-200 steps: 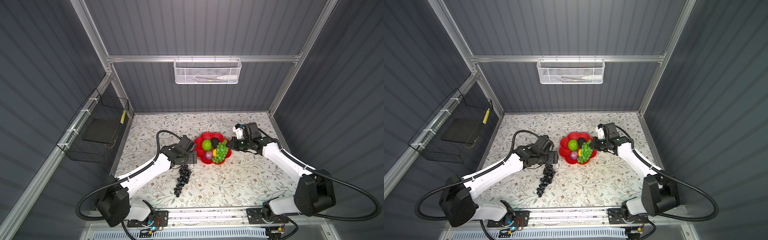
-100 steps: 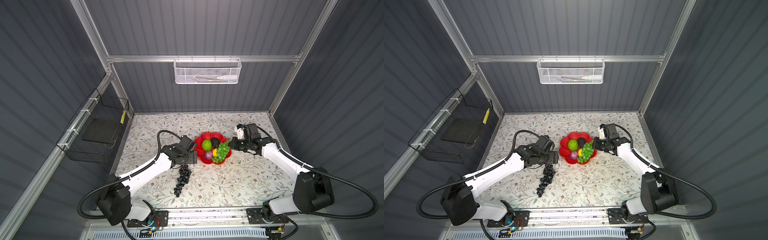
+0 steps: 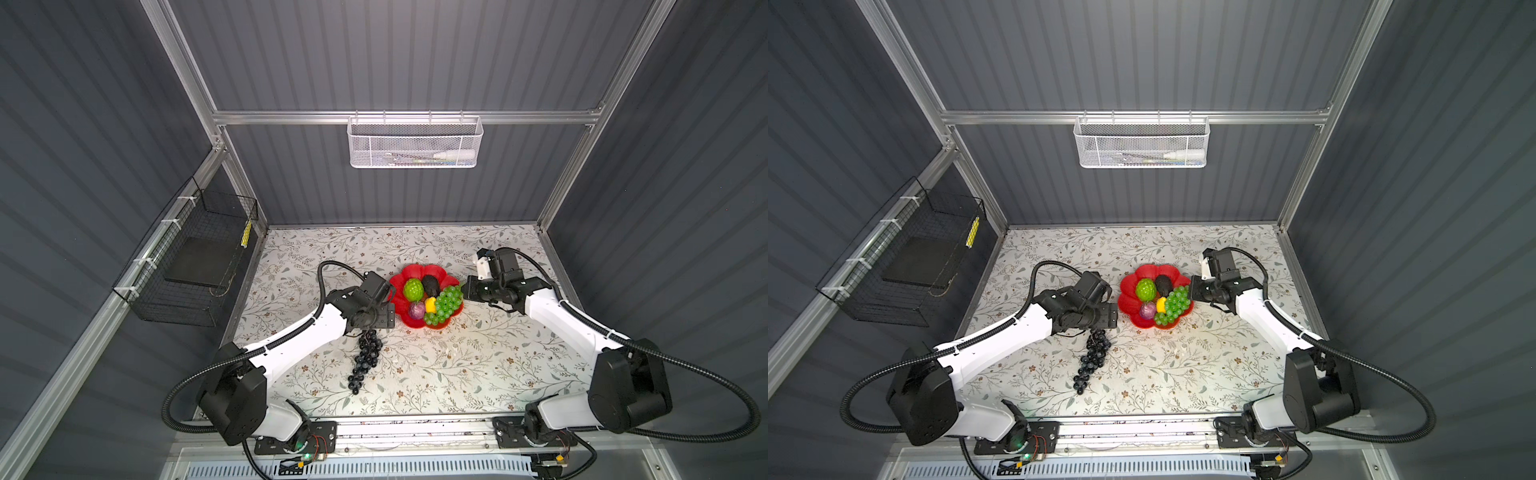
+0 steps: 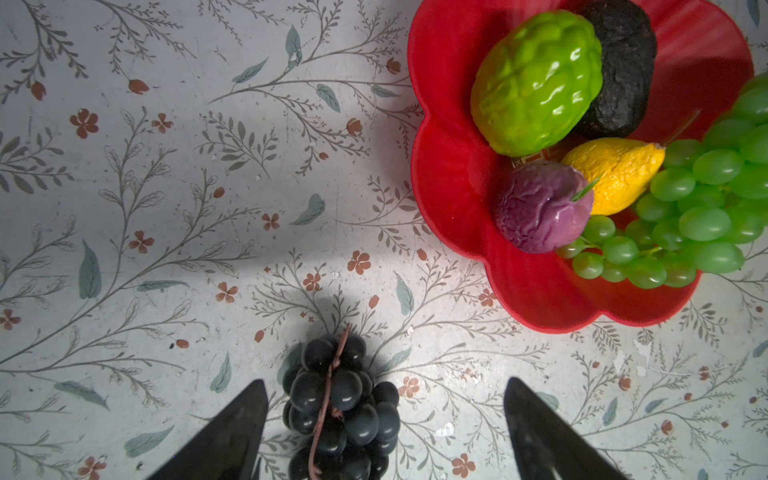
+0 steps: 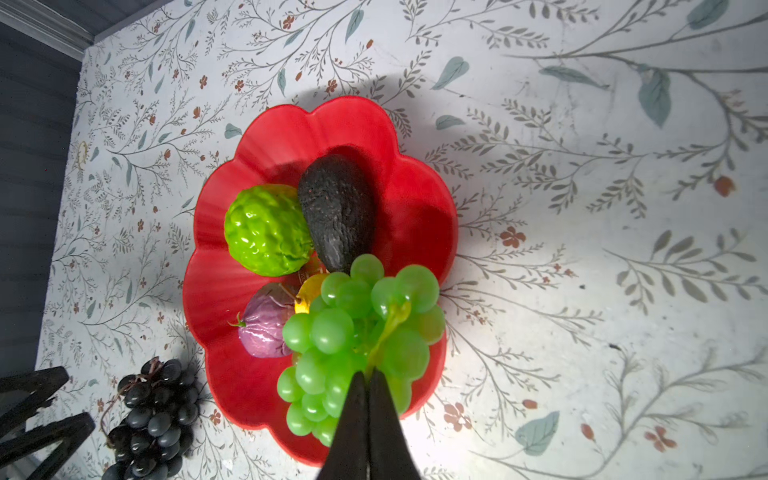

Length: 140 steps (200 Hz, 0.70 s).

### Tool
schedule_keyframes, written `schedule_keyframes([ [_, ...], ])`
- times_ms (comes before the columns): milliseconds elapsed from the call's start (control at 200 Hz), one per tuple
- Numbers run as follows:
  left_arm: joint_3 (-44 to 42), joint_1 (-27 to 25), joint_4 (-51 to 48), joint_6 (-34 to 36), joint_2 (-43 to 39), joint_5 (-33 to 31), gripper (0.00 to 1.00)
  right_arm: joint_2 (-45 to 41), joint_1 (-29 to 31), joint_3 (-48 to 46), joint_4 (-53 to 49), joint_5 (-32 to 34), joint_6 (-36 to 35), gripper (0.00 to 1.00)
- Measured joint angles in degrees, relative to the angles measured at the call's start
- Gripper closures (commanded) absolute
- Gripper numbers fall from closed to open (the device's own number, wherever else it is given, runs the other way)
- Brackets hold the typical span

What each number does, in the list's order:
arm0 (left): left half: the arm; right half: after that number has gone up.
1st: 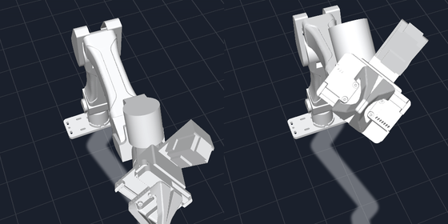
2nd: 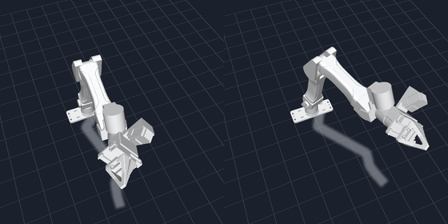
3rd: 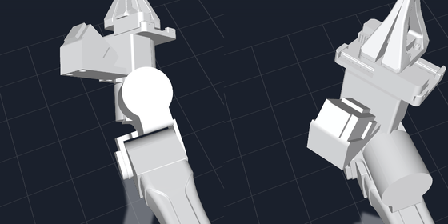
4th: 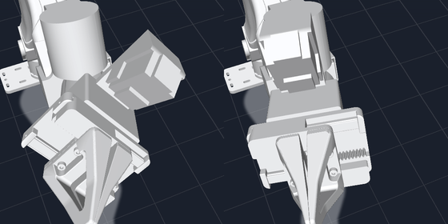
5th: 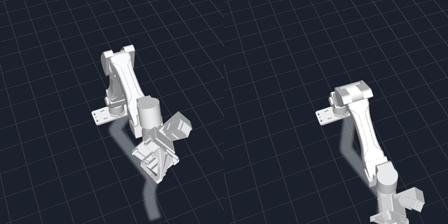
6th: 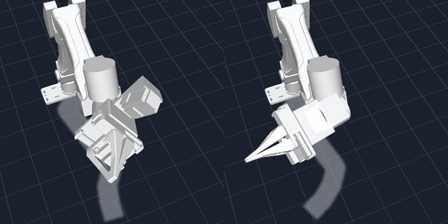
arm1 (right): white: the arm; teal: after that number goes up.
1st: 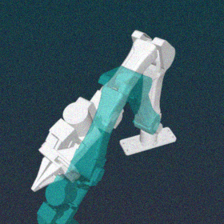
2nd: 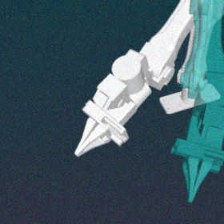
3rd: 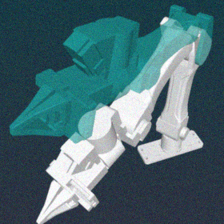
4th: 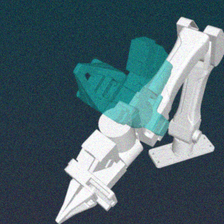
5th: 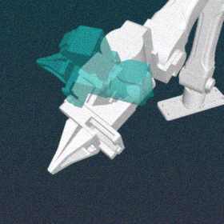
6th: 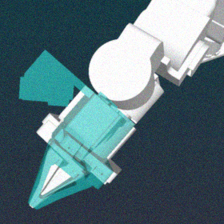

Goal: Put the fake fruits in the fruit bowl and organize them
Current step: 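Release the green grapes with the right gripper while the left gripper nears the black grapes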

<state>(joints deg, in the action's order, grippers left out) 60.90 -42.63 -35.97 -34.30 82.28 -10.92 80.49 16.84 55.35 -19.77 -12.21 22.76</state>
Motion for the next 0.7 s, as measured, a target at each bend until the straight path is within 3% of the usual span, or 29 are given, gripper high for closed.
schedule_keyframes([
  [205, 0.3, 0.0, 0.0, 0.0, 0.6, 0.4, 0.11, -1.5, -0.3, -1.2, 1.0, 0.2, -0.8, 1.0],
  [700, 0.7, 0.0, -0.1, 0.0, 1.0, 0.6, 0.11, 13.0, -0.2, 8.0, 3.9, -7.3, -1.9, 1.0],
])
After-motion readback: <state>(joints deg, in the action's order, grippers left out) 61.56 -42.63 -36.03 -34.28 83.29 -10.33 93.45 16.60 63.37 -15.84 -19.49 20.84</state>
